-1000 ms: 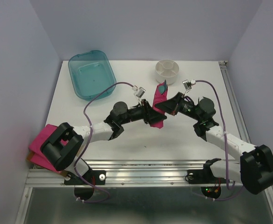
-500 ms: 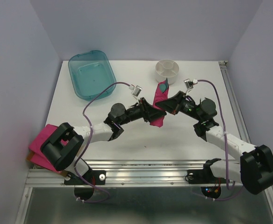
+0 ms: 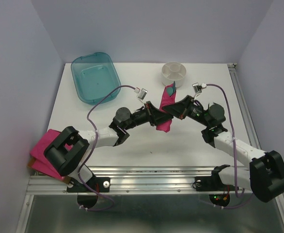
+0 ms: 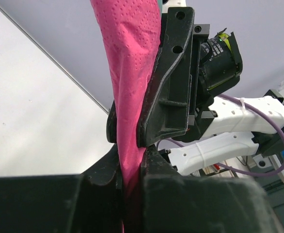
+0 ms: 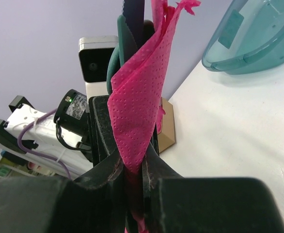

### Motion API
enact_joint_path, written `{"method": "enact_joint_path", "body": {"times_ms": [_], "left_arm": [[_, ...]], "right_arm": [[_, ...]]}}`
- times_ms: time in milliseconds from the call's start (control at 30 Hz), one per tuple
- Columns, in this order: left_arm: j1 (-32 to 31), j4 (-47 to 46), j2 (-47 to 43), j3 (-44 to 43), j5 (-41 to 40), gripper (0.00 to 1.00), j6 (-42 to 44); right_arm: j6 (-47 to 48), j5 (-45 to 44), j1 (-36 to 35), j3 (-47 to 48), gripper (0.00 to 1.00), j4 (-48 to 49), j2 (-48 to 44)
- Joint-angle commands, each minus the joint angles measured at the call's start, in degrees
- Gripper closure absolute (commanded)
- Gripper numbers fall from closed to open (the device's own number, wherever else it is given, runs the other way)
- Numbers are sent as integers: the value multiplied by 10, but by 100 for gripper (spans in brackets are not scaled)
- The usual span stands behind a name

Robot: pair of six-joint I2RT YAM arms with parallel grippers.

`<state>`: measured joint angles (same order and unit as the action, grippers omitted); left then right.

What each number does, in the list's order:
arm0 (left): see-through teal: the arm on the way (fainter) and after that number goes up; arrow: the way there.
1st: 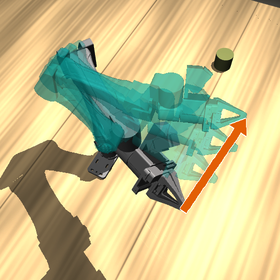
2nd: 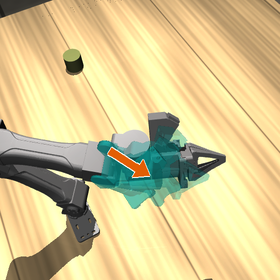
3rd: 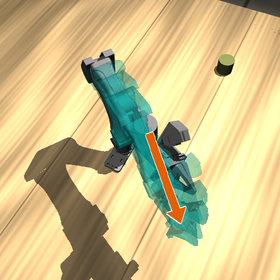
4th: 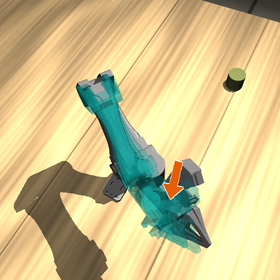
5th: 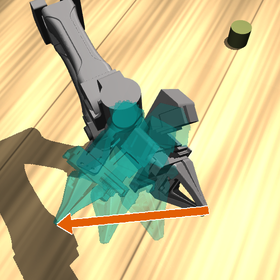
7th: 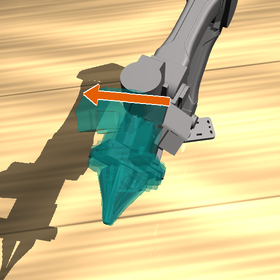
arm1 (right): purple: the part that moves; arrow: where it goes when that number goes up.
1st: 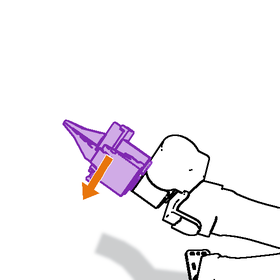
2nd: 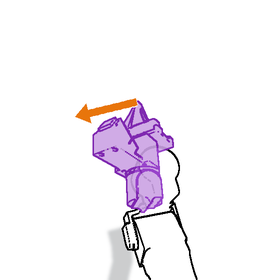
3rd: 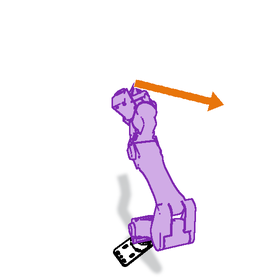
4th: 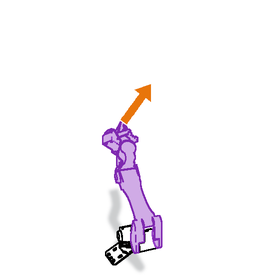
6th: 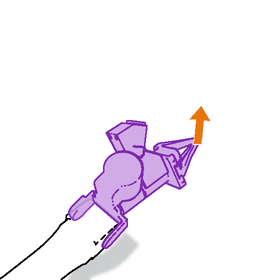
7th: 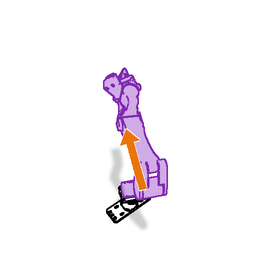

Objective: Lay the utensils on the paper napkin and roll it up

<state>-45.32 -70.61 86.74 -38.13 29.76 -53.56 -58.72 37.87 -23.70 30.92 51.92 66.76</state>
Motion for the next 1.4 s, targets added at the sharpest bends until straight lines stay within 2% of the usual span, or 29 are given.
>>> {"method": "enact_joint_path", "body": {"times_ms": [0,100,167,233,267,333,367,533,767,967,1167,1367], "left_arm": [[0,-27,6,-28,-18,100,-5],[2,-24,5,-27,-22,100,-6],[4,-20,4,-24,-23,100,-5],[8,-15,4,-19,-25,100,-6],[12,-13,1,-15,-25,100,-5],[15,0,-5,-12,-29,100,-1],[20,6,-10,-7,-33,100,7],[47,64,-39,1,-52,100,24],[138,184,-76,-19,-66,100,66],[276,249,-58,-62,-35,100,92],[378,292,-23,-143,-24,100,103],[431,333,64,-235,-3,100,112]], "right_arm": [[2,1,-5,-12,96,45,-11],[4,-6,-5,-16,88,42,-15],[5,-16,-5,-16,69,30,-22],[11,-31,-5,-11,57,17,-26],[15,-35,-5,-9,43,12,-28],[24,-46,-5,2,34,-5,-26],[26,-50,-5,5,24,-11,-25],[45,-102,-4,20,2,-45,-23],[100,-173,-4,37,0,-120,-50],[142,-177,-4,63,0,-181,-38],[166,-177,-4,71,0,-213,-41],[173,-166,-3,72,0,-216,-36]]}}
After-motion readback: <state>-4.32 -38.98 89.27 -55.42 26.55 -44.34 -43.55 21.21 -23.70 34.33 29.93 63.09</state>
